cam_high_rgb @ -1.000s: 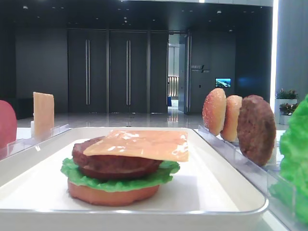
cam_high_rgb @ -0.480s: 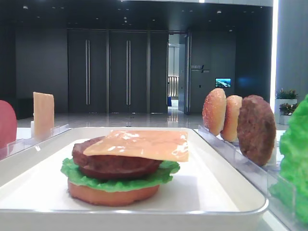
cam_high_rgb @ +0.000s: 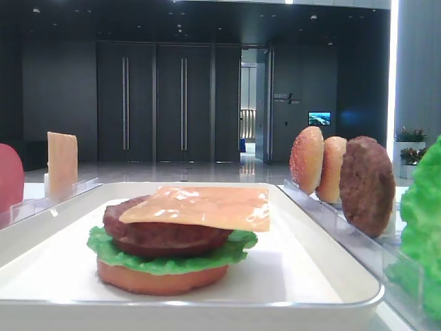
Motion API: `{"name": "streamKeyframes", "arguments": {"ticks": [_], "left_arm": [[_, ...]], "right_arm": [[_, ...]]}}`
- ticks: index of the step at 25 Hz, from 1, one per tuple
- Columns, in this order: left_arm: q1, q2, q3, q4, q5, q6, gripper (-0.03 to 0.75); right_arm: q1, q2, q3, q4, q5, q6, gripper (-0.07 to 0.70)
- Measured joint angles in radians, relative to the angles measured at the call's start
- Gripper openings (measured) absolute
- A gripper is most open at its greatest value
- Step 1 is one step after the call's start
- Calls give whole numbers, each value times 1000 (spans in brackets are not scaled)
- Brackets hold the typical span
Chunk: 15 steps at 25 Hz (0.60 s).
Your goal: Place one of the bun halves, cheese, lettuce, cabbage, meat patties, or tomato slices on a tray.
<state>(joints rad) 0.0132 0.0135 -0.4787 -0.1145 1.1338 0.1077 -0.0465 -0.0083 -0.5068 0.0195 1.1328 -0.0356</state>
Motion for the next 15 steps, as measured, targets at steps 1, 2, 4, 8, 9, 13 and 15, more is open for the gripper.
{"name": "streamKeyframes", "arguments": {"ticks": [1,2,4,8,9,13,15], "left_arm": [[0,-10,3,0,-5,1,433],[0,-21,4,0,-8,1,433],[0,-28,5,0,-11,2,433],[0,-28,5,0,-17,2,433],[0,-28,5,0,-17,2,433],[0,-28,5,0,-17,3,432],[0,-28,5,0,-17,3,432]], "right_arm": [[0,0,0,0,0,0,424],[0,0,0,0,0,0,424],[0,0,0,0,0,0,424],[0,0,0,0,0,0,424],[0,0,0,0,0,0,424],[0,0,0,0,0,0,424],[0,0,0,0,0,0,424]]}}
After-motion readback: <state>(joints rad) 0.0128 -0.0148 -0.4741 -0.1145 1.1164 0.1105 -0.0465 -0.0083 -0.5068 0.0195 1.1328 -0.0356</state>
